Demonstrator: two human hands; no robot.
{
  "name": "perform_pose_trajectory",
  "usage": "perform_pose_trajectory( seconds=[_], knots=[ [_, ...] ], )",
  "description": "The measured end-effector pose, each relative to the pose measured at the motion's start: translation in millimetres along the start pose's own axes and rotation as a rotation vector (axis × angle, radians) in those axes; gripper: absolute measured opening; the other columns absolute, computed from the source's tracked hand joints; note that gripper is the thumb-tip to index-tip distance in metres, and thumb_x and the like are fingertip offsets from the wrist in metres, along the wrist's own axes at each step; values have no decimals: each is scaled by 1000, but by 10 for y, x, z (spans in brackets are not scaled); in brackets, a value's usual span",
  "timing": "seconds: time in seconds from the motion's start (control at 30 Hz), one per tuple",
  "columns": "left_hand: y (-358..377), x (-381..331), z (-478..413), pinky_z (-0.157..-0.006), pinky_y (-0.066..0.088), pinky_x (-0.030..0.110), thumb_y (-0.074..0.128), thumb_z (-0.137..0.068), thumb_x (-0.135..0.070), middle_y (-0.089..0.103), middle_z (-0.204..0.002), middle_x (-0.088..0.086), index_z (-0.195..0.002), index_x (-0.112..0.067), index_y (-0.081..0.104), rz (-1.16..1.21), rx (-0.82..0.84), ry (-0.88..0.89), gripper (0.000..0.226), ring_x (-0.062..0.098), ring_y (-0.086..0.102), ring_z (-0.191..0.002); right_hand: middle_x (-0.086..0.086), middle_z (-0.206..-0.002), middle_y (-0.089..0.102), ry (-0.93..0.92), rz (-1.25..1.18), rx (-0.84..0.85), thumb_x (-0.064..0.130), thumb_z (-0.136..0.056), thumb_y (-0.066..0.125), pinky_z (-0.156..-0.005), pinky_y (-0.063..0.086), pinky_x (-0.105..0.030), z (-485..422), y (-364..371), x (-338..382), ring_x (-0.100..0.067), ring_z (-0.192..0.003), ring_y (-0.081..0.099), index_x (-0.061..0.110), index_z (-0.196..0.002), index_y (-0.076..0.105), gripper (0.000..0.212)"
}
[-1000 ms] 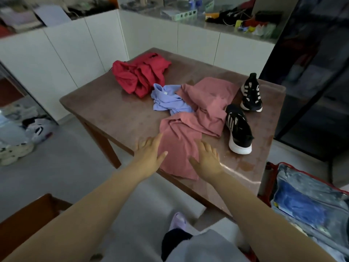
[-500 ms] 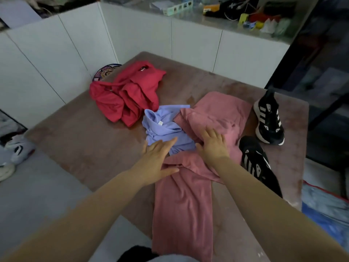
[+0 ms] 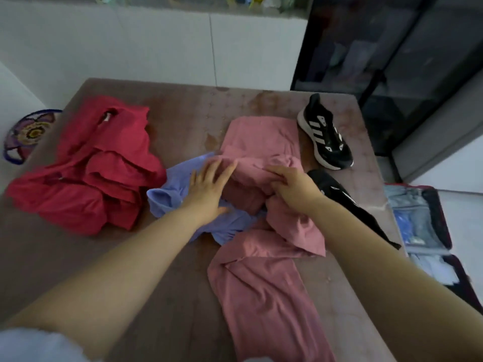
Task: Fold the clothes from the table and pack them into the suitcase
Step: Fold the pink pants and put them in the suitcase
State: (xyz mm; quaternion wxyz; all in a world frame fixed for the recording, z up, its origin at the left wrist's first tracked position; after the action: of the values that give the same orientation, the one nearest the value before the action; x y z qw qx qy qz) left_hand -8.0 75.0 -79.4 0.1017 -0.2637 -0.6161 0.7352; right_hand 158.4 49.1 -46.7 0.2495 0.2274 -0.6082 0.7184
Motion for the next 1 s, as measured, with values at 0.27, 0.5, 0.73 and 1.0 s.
perform_pose_trajectory(
  seconds=[0.27,0.5,0.73,1.0],
  knots=[
    [-393,-103,-236,-104,34,51,82,-66,-16,17,-150,8,-145,-42,-10,25,-187,474,125,38,35,-130,0,-119,66,147,-749,115,2,-86,61,-97,46,-24,435,-449,-249,-12,-110,61,24,-123,61,42],
    [-335,-96,-488,-79,29,11,65,-84,-1,54,-121,6,-132,-17,53,370,91,283,52,15,50,-98,-11,-125,59,245,314,-407,-1,-80,51,-93,40,-42,560,-471,-402,-40,-107,54,16,-123,61,47],
    [-313,-127,-468,-83,47,31,66,-84,-4,59,-116,3,-118,-22,65,561,59,188,38,22,57,-90,-18,-150,31,52,365,-178,43,-83,61,-114,14,-48,516,665,297,-33,-136,33,6,-148,23,85],
    [-578,-645,-300,-85,44,13,68,-83,-5,52,-97,-11,-111,-10,67,722,27,265,29,16,56,-93,-17,-155,20,234,46,-412,39,-84,66,-113,22,-36,437,425,278,-29,-139,28,1,-149,1,100]
  ],
)
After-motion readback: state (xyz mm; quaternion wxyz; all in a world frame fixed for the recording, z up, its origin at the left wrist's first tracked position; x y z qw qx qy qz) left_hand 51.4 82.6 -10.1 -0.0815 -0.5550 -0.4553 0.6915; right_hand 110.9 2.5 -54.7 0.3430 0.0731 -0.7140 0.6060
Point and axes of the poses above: each hand's wrist, its own z-axis away from the middle knuckle, its own y-axis out of the palm, x = y × z, the point moved 9 cm from there along -z, towards the middle knuckle
